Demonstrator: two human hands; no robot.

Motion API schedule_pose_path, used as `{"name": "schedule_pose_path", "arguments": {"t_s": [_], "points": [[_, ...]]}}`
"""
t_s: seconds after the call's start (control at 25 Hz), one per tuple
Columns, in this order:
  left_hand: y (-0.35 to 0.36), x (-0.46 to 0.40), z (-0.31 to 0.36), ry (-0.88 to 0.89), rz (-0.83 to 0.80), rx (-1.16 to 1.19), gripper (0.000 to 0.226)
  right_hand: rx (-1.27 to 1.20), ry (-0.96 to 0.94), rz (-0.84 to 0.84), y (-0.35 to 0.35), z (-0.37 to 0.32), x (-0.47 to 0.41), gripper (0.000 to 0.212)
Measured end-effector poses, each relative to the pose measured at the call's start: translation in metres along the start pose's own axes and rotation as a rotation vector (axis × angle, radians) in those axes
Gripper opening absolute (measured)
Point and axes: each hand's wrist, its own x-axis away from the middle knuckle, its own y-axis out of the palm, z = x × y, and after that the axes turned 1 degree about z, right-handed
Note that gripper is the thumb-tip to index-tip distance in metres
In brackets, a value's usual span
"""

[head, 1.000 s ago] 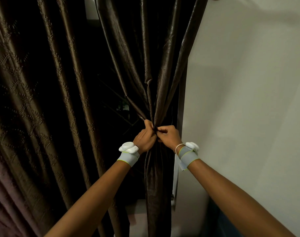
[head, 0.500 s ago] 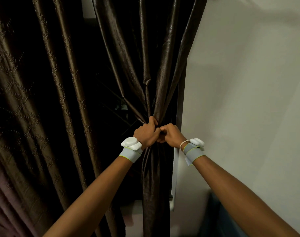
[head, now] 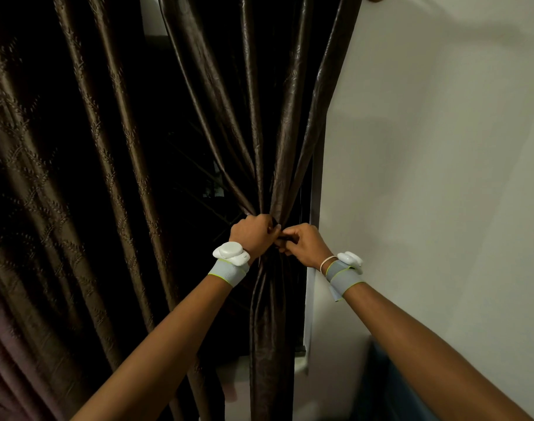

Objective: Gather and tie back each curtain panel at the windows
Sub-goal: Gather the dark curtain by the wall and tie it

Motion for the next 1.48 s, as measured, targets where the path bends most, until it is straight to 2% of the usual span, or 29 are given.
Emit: {"name": "schedule_pose_path", "arguments": {"t_s": [0.2, 0.4, 0.56, 0.76, 0.88, 1.12, 1.24, 1.32, 1.4, 1.48], "points": [[-0.01, -0.014, 0.001, -0.107, -0.093, 0.053, 0.045, 0.295, -0.059, 0.097, 0.012, -0.001, 0.006, 0.022], [-0.019, -0.021, 0.004, -0.165, -0.235, 0.003, 0.063, 0.419, -0.125, 0.155, 0.021, -0.006, 0.016, 0.026], [-0.014, -0.024, 0.008, -0.237, -0.251, 0.07, 0.061, 0.499, -0.093, 0.17, 0.024, -0.006, 0.018, 0.03], [0.001, -0.016, 0.009, -0.257, -0.146, 0.163, 0.044, 0.352, -0.076, 0.223, 0.026, -0.003, 0.02, 0.031], [0.008, -0.013, 0.005, -0.269, -0.171, 0.245, 0.04, 0.222, -0.028, 0.238, 0.025, 0.002, 0.018, 0.036], [0.007, -0.013, 0.003, -0.313, -0.186, 0.259, 0.054, 0.093, 0.04, 0.263, 0.032, 0.003, 0.021, 0.016], [0.008, -0.014, 0.001, -0.301, -0.217, 0.212, 0.061, 0.099, 0.056, 0.241, 0.031, 0.004, 0.022, 0.014], [0.01, -0.016, 0.0, -0.26, -0.231, 0.233, 0.046, 0.105, 0.054, 0.215, 0.029, 0.006, 0.022, 0.013], [0.012, -0.017, 0.002, -0.237, -0.208, 0.359, 0.028, 0.152, 0.023, 0.191, 0.026, 0.008, 0.023, 0.017], [0.012, -0.017, 0.005, -0.247, -0.168, 0.506, 0.021, 0.206, -0.01, 0.174, 0.029, 0.012, 0.026, 0.019]]}}
